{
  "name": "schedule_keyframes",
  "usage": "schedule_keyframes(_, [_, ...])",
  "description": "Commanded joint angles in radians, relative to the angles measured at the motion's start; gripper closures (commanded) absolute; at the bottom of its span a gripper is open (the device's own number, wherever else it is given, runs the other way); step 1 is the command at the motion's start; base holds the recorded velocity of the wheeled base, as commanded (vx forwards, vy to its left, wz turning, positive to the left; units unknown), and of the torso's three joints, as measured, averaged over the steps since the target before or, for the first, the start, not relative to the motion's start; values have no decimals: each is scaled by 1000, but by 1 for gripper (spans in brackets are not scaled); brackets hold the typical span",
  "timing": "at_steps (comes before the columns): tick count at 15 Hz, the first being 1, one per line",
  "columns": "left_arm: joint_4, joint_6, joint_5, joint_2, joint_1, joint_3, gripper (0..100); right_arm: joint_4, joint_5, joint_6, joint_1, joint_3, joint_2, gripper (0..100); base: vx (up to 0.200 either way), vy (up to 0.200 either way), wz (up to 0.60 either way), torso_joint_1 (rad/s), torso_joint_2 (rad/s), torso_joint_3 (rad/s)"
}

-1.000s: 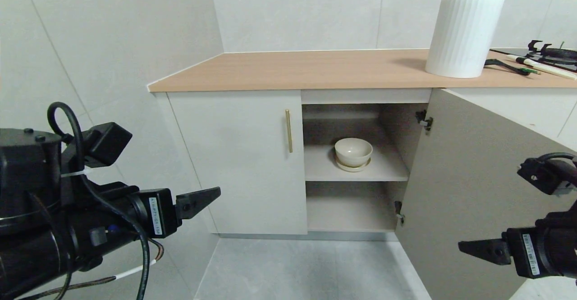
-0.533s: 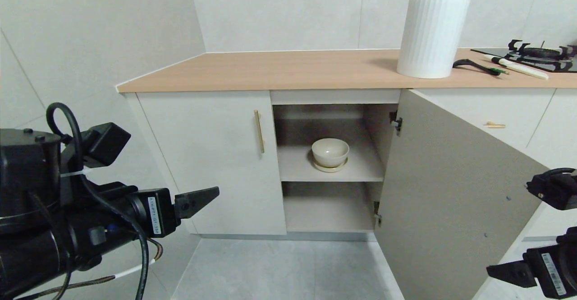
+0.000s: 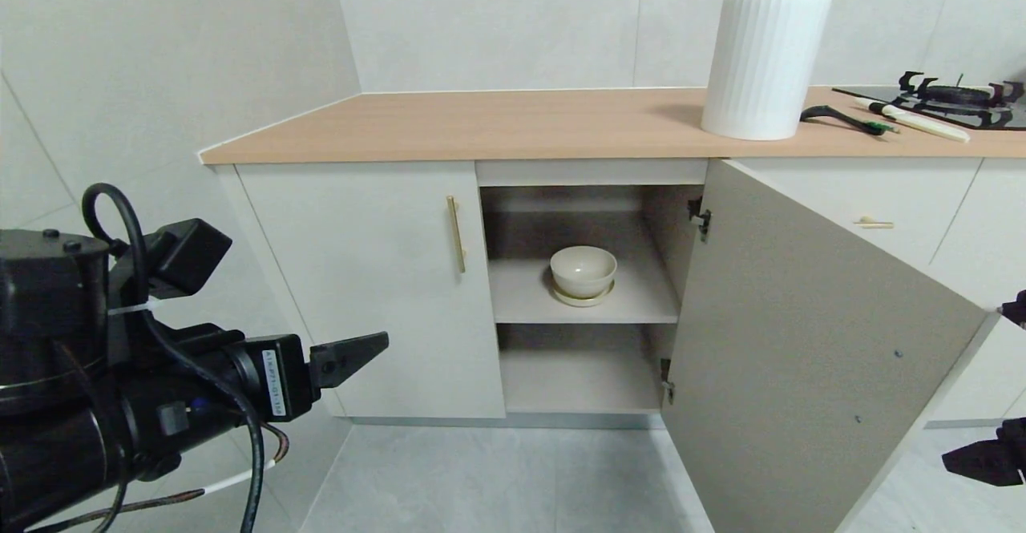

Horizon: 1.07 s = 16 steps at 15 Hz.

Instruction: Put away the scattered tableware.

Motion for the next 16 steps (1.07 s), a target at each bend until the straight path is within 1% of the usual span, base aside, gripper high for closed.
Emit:
schedule_keyframes(1, [-1, 0, 0, 2, -1, 0, 0, -8, -9, -43, -111, -5, 1, 0, 0, 0, 0, 0, 0, 0])
schedule_keyframes(3, [0, -2, -1, 6, -1, 2, 0, -53, -9, -78, -197, -8, -2, 0, 0, 0, 0, 0, 0, 0])
schedule_keyframes(5, [0, -2, -21, 6, -1, 2, 0, -145, -2, -109, -285, -7, 17, 0, 0, 0, 0, 0, 0, 0])
schedule_keyframes(8, [-1, -2, -24, 6, -1, 2, 0, -301, 21, -100, -351, 7, 101, 0, 0, 0, 0, 0, 0, 0])
schedule_keyframes(9, [-1, -2, -24, 6, -1, 2, 0, -367, 49, -98, -355, 18, 129, 0, 0, 0, 0, 0, 0, 0])
schedule_keyframes(10, [-1, -2, -24, 6, -1, 2, 0, -384, 56, -96, -355, 24, 133, 0, 0, 0, 0, 0, 0, 0])
schedule_keyframes(11, [-1, -3, -24, 5, -1, 2, 0, -459, 90, -86, -355, 53, 153, 0, 0, 0, 0, 0, 0, 0])
schedule_keyframes(13, [-1, -2, -24, 6, -1, 2, 0, -516, 96, -84, -349, 84, 170, 0, 0, 0, 0, 0, 0, 0])
schedule_keyframes(15, [-1, -2, -24, 6, -1, 2, 0, -539, 96, -84, -340, 93, 176, 0, 0, 0, 0, 0, 0, 0])
schedule_keyframes(16, [-1, -2, -24, 6, -1, 2, 0, -579, 96, -80, -305, 116, 176, 0, 0, 0, 0, 0, 0, 0])
